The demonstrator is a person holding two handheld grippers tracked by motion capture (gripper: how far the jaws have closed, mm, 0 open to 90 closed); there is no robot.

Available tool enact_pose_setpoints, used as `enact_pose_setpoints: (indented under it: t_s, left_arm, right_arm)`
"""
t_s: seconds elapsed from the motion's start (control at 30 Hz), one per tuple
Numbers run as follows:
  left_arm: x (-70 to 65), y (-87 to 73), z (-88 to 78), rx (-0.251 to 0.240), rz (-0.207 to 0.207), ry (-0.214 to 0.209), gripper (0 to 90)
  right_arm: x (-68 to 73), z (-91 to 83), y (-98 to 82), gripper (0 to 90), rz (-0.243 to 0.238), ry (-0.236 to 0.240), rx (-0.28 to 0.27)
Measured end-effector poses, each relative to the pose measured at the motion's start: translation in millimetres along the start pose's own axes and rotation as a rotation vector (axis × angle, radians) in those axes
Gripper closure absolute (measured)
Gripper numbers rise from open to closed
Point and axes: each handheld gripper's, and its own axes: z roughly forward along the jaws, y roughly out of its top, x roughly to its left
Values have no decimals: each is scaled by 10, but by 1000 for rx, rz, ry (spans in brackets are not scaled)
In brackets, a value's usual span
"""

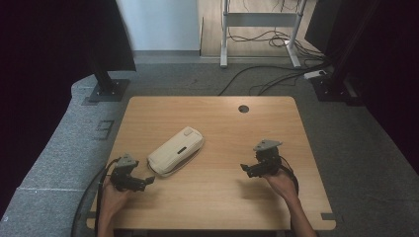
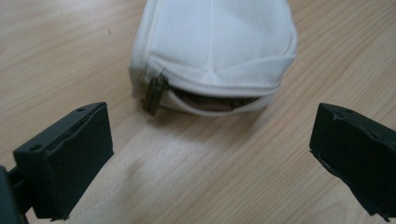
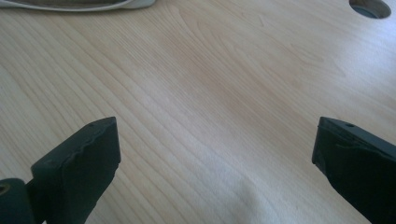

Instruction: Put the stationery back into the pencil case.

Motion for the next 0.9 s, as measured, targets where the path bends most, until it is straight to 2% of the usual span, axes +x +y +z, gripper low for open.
enact_pose_setpoints:
  t_s: [0.23,0.37,0.6,0.67,0.83,0.9]
  left_arm:
    - [24,-110,88,31,0,3,0]
    - [24,-141,146,55,4,20,0]
    - [2,-145,199,79,23,56,0]
    - [-17,-140,212,88,40,70,0]
    - [-21,-140,213,89,38,71,0]
    - [-35,-140,217,87,27,84,0]
  right_arm:
    - [-52,10,-239,10,46,-17,6]
    - [-74,47,-370,10,73,-29,9]
    - [-68,108,-534,8,87,-28,29]
    - [-66,147,-587,0,86,-25,48]
    - [-60,146,-602,0,92,-32,41]
    - [-60,146,-601,0,93,-32,42]
